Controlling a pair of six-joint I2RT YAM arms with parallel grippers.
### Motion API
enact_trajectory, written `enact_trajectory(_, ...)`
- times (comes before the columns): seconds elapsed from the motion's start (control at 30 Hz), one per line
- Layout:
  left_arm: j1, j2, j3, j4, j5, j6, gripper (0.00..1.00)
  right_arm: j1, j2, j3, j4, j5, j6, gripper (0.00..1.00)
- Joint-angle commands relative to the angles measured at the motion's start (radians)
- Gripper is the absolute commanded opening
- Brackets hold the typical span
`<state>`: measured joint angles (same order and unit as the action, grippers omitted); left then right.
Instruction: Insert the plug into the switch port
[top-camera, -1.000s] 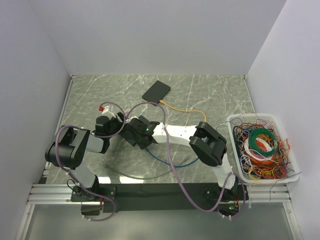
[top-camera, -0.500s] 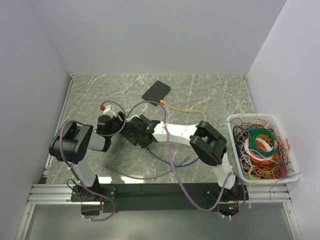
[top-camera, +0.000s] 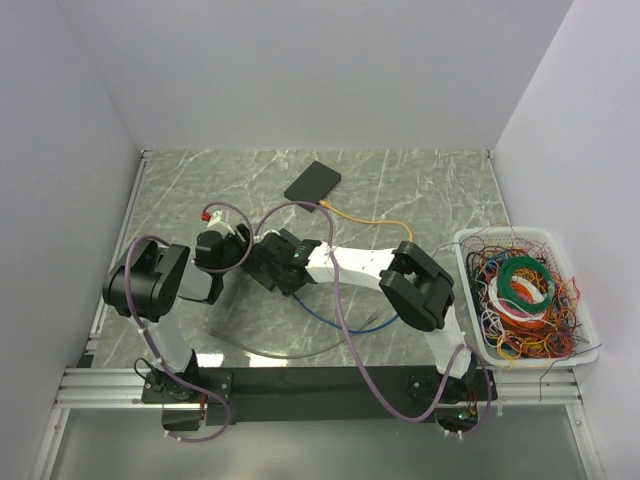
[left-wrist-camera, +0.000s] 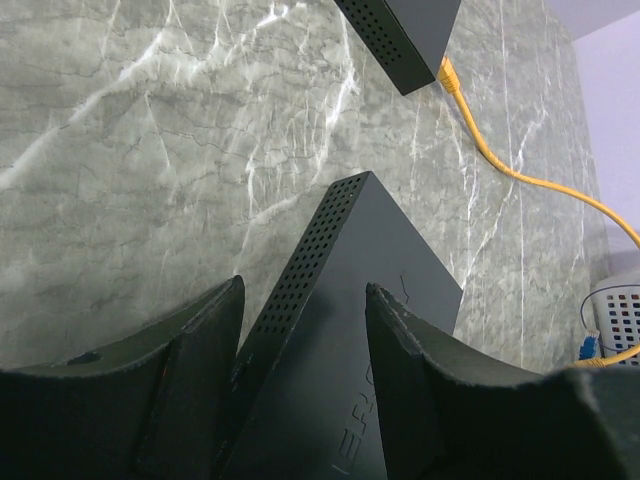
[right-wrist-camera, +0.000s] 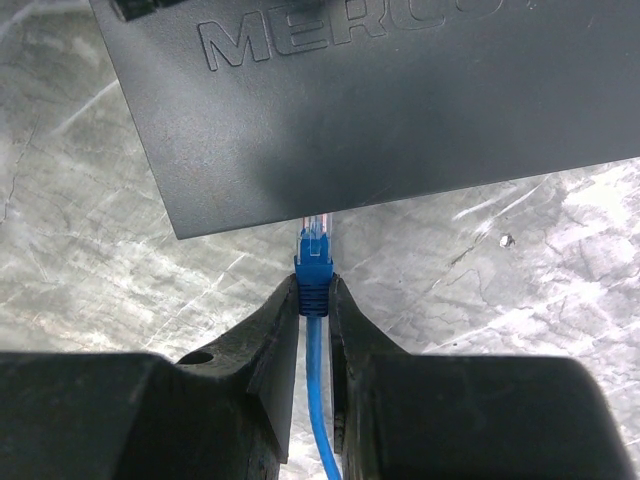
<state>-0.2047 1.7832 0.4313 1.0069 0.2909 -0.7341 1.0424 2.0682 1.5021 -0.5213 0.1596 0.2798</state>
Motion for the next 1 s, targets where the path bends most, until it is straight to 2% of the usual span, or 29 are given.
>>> enact_trajectory(0.0,-0.021,0.035,0.004,-0.048,0.028,0.010,0.58,0.007,-0.020,0.064,0.072,-0.006,-0.014,0.00)
enact_trajectory(0.6,-0.030,0.068,0.000,0.019,0.108,0.058,0.57,0.004,-0.020,0.084,0.084,0.090,-0.067,0.00)
enact_trajectory(0.97,-0.038,0.133,-0.005,0.142,0.273,0.090,0.57,0.004,-0.002,0.075,0.136,0.080,-0.129,0.00)
